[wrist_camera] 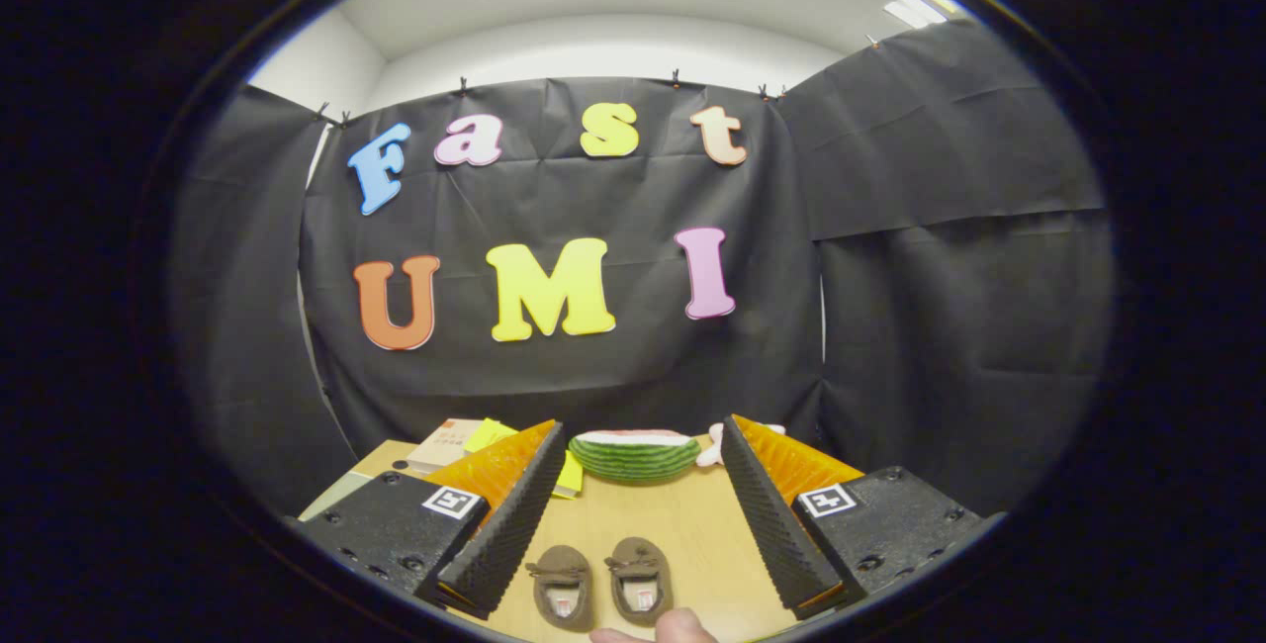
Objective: Open the storage box then place both shoes into the box .Put the left shoe in first, then the right shoe, with the right side of both shoes facing outward in a uniform manner.
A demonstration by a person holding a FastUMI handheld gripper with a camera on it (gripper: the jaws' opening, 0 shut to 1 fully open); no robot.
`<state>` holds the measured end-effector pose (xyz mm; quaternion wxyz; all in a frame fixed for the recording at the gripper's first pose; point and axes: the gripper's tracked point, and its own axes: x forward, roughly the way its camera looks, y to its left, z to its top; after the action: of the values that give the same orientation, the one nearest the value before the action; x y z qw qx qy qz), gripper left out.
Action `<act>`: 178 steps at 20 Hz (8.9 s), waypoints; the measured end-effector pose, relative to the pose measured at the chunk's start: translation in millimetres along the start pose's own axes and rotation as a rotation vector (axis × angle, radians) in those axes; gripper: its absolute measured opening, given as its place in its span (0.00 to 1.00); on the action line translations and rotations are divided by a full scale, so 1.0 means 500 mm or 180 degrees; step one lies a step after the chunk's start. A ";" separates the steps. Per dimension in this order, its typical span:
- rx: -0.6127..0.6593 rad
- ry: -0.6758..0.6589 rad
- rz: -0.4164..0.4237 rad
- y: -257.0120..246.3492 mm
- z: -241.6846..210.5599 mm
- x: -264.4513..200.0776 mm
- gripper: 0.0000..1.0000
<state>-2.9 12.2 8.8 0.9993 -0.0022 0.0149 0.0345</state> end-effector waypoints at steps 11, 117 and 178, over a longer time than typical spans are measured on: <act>0.0120 0.0265 0.0403 0.058 -0.038 0.022 1.00; -0.0708 0.1240 0.1541 0.488 -0.101 -0.010 0.93; 0.0104 0.3584 0.1280 0.849 -0.444 0.123 0.06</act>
<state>22.6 438.8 -216.4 0.8115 -0.0019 0.5429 0.2162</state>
